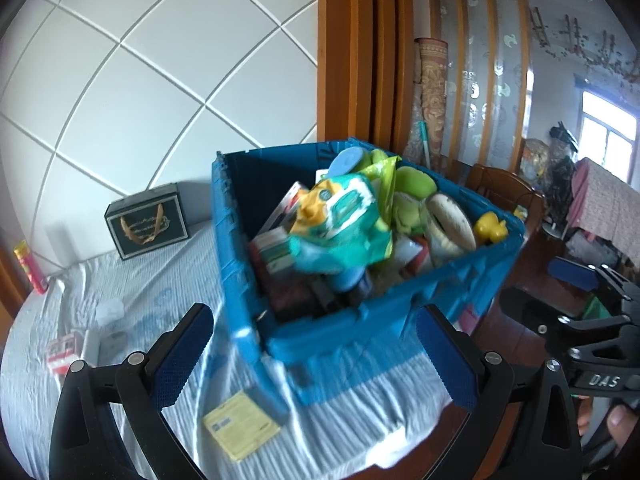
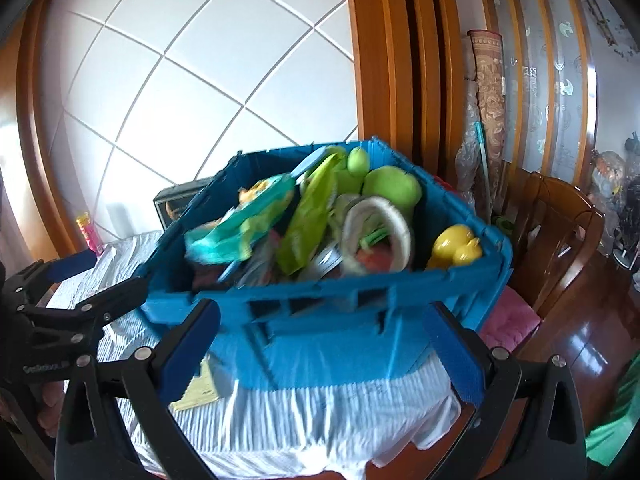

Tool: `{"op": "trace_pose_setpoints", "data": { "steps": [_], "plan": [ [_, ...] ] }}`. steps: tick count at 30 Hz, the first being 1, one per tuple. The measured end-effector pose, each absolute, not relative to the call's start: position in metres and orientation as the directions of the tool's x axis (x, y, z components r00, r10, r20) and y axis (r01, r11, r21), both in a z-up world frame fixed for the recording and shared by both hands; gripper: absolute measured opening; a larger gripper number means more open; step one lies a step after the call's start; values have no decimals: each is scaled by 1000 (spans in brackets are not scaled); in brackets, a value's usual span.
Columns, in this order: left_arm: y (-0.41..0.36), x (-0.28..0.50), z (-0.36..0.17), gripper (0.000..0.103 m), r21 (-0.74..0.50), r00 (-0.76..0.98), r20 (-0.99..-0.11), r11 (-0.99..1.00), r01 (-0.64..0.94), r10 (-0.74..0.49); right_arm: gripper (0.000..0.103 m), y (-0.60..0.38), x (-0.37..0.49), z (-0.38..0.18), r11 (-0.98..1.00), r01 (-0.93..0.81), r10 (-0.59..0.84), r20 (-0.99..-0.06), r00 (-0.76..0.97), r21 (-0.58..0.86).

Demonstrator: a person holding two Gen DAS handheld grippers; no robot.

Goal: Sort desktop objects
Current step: 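Withdraw both tools from the crate back over the table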

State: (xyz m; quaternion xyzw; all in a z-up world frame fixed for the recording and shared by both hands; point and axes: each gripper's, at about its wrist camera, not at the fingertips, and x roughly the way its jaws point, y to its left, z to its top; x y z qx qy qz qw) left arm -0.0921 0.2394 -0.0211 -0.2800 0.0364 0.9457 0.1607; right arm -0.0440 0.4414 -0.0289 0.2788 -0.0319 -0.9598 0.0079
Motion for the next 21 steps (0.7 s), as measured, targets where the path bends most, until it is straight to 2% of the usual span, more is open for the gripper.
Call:
{"op": "trace_pose_setpoints", "data": {
  "steps": [12,21],
  "plan": [
    [152,-48,-38,102,-63,-781,-555,-951,-303,286,103,353,5,-42,-999,3,-24,-568,-823,38],
    [93,-41,-57,102,-83,-778,-579,-967,-241,244,103,290,7,-54,-998,57,-69,-588,-806,39]
  ]
}}
